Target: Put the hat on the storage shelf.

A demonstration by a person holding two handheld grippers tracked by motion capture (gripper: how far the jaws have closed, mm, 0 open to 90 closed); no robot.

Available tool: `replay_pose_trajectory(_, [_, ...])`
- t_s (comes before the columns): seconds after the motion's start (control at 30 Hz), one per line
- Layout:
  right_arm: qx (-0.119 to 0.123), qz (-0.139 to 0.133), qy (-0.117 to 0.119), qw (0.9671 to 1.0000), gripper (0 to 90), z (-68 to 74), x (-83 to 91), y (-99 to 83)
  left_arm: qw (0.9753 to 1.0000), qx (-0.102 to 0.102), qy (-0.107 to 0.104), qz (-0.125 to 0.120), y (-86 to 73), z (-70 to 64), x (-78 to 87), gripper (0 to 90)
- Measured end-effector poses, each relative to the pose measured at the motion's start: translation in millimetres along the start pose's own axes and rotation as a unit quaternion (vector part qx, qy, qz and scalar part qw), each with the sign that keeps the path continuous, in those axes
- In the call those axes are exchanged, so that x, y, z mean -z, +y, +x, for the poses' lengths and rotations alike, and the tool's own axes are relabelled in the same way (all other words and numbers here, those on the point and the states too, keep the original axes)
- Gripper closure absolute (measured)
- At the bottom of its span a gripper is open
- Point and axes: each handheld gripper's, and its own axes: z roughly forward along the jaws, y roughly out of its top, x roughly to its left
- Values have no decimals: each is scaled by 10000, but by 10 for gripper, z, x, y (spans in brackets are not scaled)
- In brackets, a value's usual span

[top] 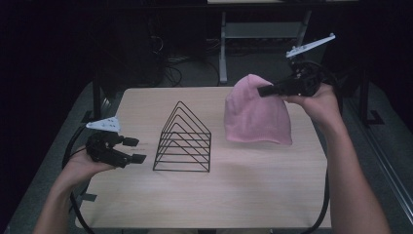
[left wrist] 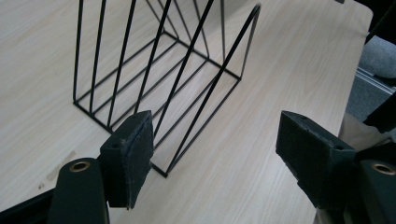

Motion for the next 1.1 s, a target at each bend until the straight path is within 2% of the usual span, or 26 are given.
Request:
replay_pose_trajectory(0.03, [85,-16,15,10000,781,49,6,78,10000,-52,-28,-9,81,-1,23,277])
replay_pose_trajectory(0.07, [85,-16,15,10000,781,49,6,78,10000,-52,-28,-9,81,-1,23,277])
replay_pose_trajectory(0.17, [194,-49,66,9998,781,135,3,219,9999,-136,-66,12,218,-26,57,277])
replay_pose_trajectory(0.33, [392,-36,124,9991,781,250,-13,393,9998,-206,-32,14,330,-36,90,278])
replay_pose_trajectory(0.43, [486,-82,178,9986,781,332,-13,524,9997,-216,-118,-58,403,-25,116,278])
replay_pose_trajectory(0.57, [525,-145,247,9982,781,393,-22,614,9996,-211,-176,-80,456,-29,125,278])
replay_pose_trajectory(0.67, [642,-173,322,9973,781,484,-63,719,9993,-316,-172,-32,532,-41,131,278])
replay_pose_trajectory(0.77, [705,-183,351,9967,781,534,-90,774,9992,-338,-189,-40,578,-47,144,278])
replay_pose_trajectory(0.83, [834,-172,400,9956,780,616,-134,870,9991,-387,-192,-22,613,-46,153,278])
replay_pose_trajectory(1.1, [998,-237,561,9931,780,755,-213,1005,9991,-340,-257,-15,660,-44,123,278])
